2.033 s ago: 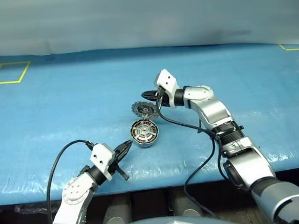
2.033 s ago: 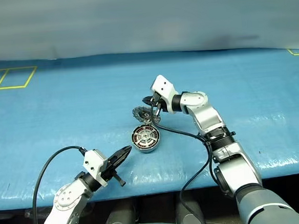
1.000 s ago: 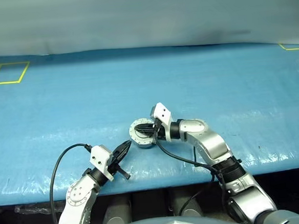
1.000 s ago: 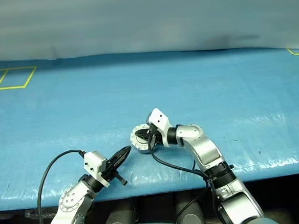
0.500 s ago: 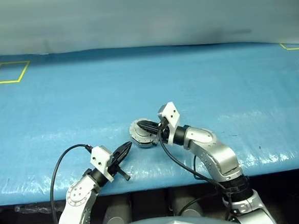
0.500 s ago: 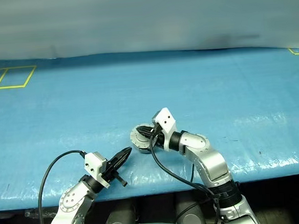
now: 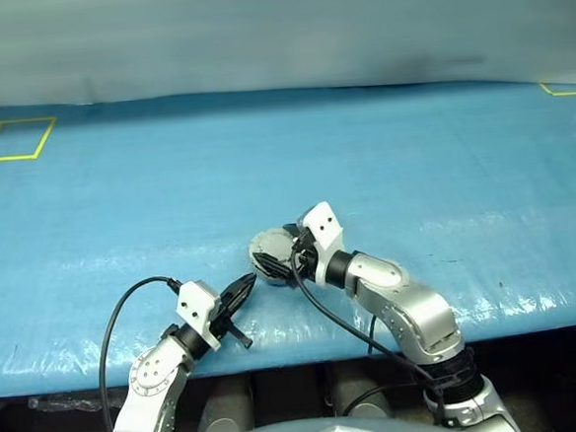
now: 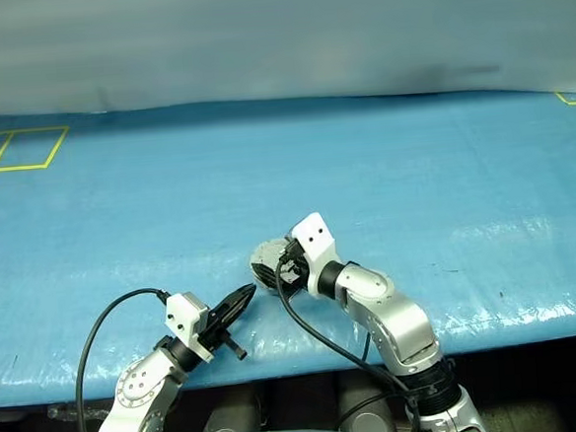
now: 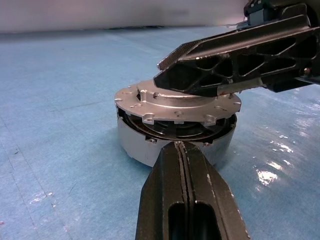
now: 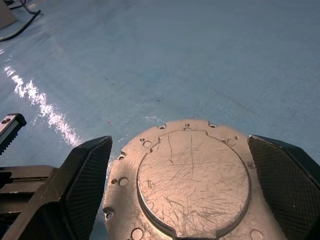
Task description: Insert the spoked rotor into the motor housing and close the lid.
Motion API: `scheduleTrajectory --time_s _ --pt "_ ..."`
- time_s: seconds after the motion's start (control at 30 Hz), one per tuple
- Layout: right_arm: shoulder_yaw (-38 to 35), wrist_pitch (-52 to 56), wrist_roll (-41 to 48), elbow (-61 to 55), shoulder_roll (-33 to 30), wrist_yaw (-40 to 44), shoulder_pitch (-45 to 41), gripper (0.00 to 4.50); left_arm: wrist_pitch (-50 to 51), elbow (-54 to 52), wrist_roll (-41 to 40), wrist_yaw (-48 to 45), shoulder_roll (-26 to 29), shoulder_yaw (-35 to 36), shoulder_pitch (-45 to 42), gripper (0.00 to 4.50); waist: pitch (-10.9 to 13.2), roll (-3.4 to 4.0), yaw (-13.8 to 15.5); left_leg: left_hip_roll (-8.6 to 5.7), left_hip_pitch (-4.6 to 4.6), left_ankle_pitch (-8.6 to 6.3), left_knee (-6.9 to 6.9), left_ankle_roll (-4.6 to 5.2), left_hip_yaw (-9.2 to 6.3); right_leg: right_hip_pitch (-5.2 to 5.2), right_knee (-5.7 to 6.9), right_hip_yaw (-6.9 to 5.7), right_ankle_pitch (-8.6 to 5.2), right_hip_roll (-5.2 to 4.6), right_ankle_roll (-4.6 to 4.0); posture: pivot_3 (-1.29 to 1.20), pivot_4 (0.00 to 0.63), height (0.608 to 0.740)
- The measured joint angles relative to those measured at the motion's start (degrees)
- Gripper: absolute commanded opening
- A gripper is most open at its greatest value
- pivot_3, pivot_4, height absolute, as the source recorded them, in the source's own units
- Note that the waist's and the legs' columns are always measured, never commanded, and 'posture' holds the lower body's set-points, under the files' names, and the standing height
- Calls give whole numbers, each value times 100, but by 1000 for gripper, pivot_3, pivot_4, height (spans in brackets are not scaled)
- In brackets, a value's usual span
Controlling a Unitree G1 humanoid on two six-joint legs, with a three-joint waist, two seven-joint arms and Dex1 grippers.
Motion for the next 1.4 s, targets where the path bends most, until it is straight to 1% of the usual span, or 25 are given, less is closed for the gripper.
scheduleTrajectory --time_s 0.37,0.43,0.47,0.53,0.57,1.03,1.4 --pt "417 -161 -487 154 -337 -46 -173 4464 11 0 -4 -4 -2 -48 39 0 0 0 0 0 -7 0 -2 0 2 -9 0 0 0 0 0 0 150 740" --pt "453 -242 -572 188 -366 -37 -173 4081 11 0 -4 3 -2 -49 44 0 0 0 0 0 -7 0 -3 0 2 -10 1 0 0 0 0 0 150 740" --pt "457 -260 -580 191 -366 -35 -173 3828 11 0 -4 5 -2 -49 44 0 0 0 0 0 -7 0 -4 0 2 -10 1 0 0 1 0 0 150 740" --pt "495 -277 -601 193 -367 -22 -172 3179 12 0 -4 7 -2 -48 45 0 0 0 0 0 -8 0 -3 0 2 -10 0 0 0 0 0 0 150 740" --pt "507 -280 -623 199 -365 -24 -172 3032 12 0 -4 7 -2 -49 45 0 0 0 0 0 -8 0 -3 0 2 -10 0 0 0 0 0 0 150 740" --pt "492 -312 -653 218 -326 8 -156 3035 72 0 -4 13 -2 -49 47 0 0 0 -2 0 -7 0 -3 0 2 -11 1 0 0 0 0 0 150 740" --pt "604 -925 -887 530 -423 56 -114 3035 106 0 -4 52 -1 -47 44 0 -1 -1 -6 1 -3 0 -2 0 3 -9 2 0 0 0 0 0 150 740"
